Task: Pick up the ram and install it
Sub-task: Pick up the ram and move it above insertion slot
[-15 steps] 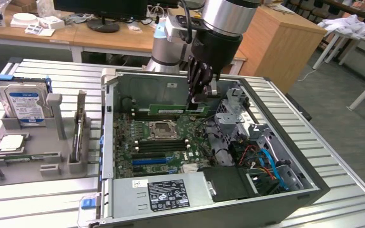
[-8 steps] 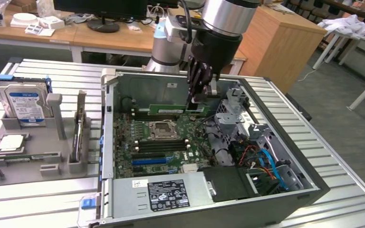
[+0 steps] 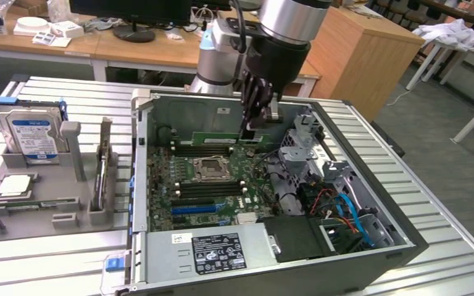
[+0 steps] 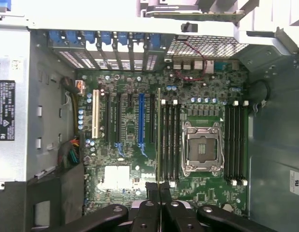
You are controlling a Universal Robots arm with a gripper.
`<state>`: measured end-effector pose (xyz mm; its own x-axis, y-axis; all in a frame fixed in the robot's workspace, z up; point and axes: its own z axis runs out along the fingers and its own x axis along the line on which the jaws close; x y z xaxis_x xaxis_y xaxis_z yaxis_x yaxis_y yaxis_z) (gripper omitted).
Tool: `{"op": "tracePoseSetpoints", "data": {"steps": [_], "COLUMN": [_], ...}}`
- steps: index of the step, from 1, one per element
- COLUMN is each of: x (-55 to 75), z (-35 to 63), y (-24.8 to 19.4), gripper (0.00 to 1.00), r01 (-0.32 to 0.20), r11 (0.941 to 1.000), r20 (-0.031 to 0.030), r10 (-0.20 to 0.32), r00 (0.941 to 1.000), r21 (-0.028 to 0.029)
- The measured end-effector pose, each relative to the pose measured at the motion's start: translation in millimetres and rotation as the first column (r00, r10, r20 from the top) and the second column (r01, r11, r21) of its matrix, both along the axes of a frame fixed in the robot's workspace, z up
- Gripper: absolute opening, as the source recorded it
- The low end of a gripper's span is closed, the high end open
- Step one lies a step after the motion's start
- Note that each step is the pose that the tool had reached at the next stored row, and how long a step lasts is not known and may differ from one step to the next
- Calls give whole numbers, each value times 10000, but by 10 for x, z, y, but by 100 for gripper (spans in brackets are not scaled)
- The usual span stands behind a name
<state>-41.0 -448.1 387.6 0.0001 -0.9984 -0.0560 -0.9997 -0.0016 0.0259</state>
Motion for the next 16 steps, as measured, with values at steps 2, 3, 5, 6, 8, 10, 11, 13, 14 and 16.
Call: {"op": "tracePoseSetpoints", "data": {"steps": [2,3,5,6,8,10,11,13,14,16], "x": [-1,-2,-3,-4,-6,-8,-9,-10,-10,-11], "z": [-3,-5,-7,-9,-11,-15,-19,-24,-29,-33], "y": [35,52,89,106,141,175,193,213,226,256], "gripper": [12,12,12,12,12,12,12,12,12,12], "r01": [0,1,0,0,-1,0,0,0,0,0], "r11": [10000,10000,10000,10000,10000,10000,10000,10000,10000,10000], "r20": [0,1,1,1,0,1,1,0,1,0], "r10": [0,-1,0,0,1,0,0,0,0,0], "r00": [10000,10000,10000,10000,10000,10000,10000,10000,10000,10000], "r21": [0,1,1,1,0,1,3,1,4,1]}}
